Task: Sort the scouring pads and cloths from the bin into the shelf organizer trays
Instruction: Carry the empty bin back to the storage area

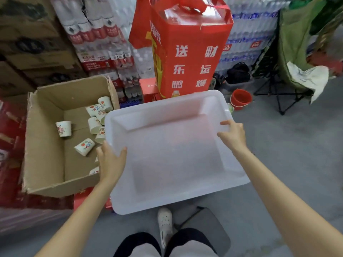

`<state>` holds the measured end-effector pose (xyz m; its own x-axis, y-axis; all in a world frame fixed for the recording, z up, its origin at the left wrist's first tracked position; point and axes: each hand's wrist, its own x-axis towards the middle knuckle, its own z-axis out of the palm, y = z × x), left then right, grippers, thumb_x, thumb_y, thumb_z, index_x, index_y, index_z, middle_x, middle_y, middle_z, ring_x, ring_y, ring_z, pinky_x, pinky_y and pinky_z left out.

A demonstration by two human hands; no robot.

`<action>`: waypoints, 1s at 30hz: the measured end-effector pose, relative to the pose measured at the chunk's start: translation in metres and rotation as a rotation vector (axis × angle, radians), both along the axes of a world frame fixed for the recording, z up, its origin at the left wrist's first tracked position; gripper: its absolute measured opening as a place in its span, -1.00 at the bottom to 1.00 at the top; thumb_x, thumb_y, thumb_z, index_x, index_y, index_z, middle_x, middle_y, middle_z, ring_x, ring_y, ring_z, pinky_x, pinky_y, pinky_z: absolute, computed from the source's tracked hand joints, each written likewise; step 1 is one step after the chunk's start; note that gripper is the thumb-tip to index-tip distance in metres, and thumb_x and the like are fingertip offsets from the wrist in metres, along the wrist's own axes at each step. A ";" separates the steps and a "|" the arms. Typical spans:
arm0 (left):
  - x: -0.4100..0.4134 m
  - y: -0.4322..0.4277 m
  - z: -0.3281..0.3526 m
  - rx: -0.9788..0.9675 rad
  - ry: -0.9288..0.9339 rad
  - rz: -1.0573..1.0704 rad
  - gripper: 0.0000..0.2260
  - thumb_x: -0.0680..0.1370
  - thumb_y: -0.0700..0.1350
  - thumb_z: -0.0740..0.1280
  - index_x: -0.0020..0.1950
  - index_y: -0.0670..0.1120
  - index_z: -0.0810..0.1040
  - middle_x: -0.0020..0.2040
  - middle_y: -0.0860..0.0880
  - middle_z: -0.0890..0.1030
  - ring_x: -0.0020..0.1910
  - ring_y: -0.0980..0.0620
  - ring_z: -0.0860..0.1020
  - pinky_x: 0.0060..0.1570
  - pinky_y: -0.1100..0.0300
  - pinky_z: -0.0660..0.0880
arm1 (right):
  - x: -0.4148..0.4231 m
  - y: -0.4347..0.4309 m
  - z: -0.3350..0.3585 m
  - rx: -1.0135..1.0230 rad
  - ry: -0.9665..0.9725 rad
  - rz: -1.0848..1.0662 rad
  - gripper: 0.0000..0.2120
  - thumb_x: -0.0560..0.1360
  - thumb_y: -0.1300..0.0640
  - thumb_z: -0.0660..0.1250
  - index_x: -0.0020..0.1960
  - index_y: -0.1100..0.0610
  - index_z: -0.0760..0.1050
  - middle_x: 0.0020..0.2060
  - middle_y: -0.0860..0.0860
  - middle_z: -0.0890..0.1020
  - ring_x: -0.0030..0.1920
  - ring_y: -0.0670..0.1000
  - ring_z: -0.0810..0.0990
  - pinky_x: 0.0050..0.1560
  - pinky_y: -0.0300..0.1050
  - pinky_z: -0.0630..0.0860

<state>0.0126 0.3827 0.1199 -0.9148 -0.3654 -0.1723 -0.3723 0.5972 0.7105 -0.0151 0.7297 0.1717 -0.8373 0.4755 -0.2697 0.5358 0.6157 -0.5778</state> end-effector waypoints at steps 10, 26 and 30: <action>-0.015 -0.022 0.024 0.096 0.053 -0.014 -0.61 0.56 -0.05 0.33 0.36 -0.11 0.41 0.17 -0.03 0.49 0.18 -0.09 0.45 0.13 0.01 0.42 | -0.005 -0.003 0.014 -0.164 0.081 -0.019 -0.63 0.45 0.31 0.34 0.25 0.17 0.50 0.14 0.09 0.48 -0.03 0.05 0.44 -0.05 -0.16 0.37; -0.029 -0.022 0.038 0.248 0.012 -0.007 -0.70 0.57 0.00 0.32 0.27 -0.06 0.51 0.13 -0.05 0.60 0.09 -0.10 0.57 -0.01 0.05 0.49 | -0.007 0.007 0.019 -0.095 0.012 -0.005 -0.67 0.41 0.25 0.37 0.17 0.13 0.55 0.21 0.11 0.51 0.16 0.14 0.50 0.10 -0.04 0.47; -0.028 -0.061 0.059 0.271 0.045 0.074 -0.72 0.51 0.06 0.34 0.10 -0.10 0.57 -0.08 0.02 0.61 -0.10 0.00 0.56 -0.14 0.16 0.46 | -0.010 -0.020 0.027 -0.112 -0.033 0.150 -0.64 0.47 0.24 0.37 0.26 0.19 0.50 0.11 0.08 0.48 0.04 0.06 0.45 0.00 -0.13 0.36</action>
